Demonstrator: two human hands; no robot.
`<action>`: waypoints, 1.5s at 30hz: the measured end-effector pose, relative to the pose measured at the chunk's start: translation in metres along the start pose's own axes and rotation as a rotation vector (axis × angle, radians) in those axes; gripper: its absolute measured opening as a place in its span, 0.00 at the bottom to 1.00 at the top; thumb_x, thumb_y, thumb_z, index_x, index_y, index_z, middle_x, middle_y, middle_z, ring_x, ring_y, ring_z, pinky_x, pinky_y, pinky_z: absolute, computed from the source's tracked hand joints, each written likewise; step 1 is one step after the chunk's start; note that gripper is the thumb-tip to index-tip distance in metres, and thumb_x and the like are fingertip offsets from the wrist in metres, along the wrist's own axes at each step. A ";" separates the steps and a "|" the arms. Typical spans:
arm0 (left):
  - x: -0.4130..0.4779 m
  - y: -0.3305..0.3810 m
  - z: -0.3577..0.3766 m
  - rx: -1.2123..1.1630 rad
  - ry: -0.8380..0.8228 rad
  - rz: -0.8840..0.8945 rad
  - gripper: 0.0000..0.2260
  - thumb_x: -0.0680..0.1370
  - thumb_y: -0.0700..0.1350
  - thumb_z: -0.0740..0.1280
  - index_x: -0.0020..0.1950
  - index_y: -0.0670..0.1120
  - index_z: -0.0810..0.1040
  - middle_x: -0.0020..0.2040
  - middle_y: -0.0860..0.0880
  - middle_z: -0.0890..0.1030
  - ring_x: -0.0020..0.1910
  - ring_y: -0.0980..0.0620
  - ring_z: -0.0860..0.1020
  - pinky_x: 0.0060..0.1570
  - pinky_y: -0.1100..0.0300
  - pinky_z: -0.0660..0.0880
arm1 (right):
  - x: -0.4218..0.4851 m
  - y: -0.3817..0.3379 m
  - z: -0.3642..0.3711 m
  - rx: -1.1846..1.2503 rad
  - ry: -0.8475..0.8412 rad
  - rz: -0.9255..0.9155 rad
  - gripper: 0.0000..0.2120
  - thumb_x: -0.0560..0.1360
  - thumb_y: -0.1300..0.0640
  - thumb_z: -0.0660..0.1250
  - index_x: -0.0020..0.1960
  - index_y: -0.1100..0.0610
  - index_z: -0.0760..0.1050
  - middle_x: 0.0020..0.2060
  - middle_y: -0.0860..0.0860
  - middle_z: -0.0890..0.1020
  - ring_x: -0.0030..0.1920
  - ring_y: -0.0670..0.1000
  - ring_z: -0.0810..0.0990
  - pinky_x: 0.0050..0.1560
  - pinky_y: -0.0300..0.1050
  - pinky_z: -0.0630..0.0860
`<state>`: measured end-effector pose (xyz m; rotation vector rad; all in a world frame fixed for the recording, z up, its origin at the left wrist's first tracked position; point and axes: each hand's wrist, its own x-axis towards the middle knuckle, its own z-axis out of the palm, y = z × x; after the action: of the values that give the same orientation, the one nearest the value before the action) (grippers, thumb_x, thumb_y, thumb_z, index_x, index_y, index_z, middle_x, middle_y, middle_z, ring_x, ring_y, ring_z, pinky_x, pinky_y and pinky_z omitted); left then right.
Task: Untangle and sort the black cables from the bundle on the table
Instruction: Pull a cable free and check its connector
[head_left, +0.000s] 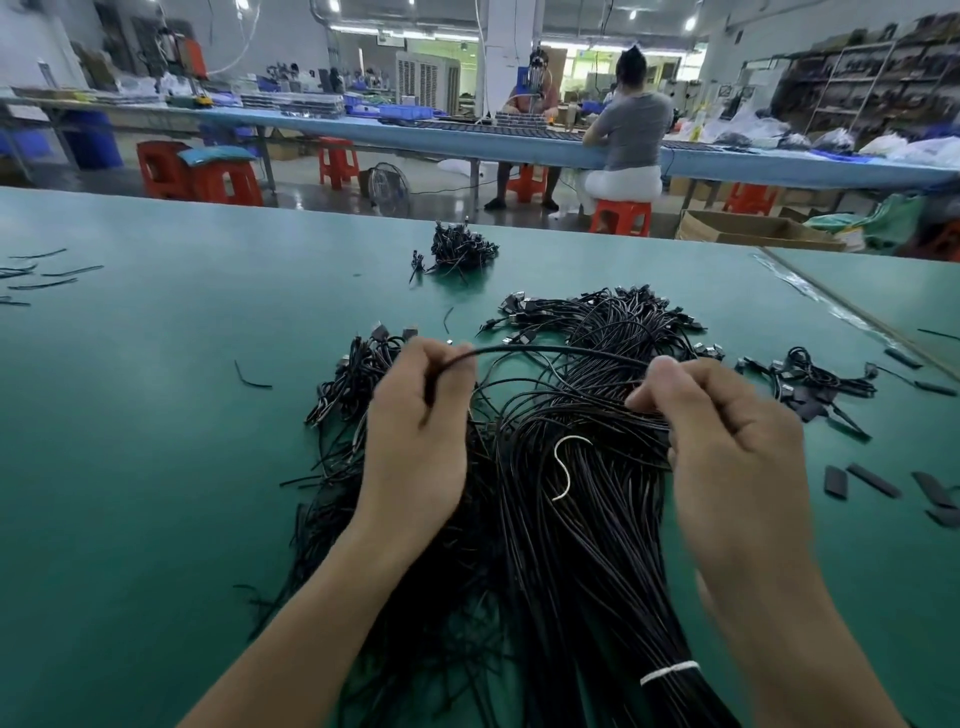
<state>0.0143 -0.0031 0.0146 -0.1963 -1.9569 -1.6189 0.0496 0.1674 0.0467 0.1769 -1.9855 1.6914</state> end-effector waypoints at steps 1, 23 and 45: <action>0.001 0.004 -0.001 -0.031 0.030 -0.005 0.14 0.83 0.44 0.62 0.38 0.55 0.71 0.26 0.57 0.69 0.24 0.60 0.62 0.24 0.63 0.61 | 0.002 0.004 -0.002 -0.023 0.013 0.019 0.14 0.81 0.52 0.63 0.38 0.52 0.79 0.20 0.45 0.63 0.23 0.43 0.60 0.22 0.33 0.57; -0.010 0.033 -0.009 -0.364 -0.906 -0.618 0.23 0.80 0.62 0.59 0.30 0.49 0.72 0.28 0.53 0.59 0.23 0.56 0.56 0.21 0.68 0.55 | 0.006 0.025 0.001 0.150 -0.073 0.180 0.14 0.81 0.53 0.62 0.40 0.50 0.82 0.30 0.48 0.68 0.31 0.45 0.64 0.30 0.36 0.63; -0.019 0.023 0.004 -0.370 -0.745 -0.571 0.16 0.86 0.46 0.56 0.43 0.46 0.78 0.29 0.50 0.77 0.22 0.57 0.73 0.22 0.66 0.71 | -0.003 0.009 0.006 0.048 -0.393 -0.029 0.12 0.78 0.49 0.69 0.37 0.53 0.78 0.26 0.52 0.78 0.27 0.51 0.79 0.32 0.47 0.77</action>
<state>0.0396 0.0109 0.0238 -0.4734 -2.3598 -2.5606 0.0462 0.1627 0.0373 0.5932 -2.2030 1.7929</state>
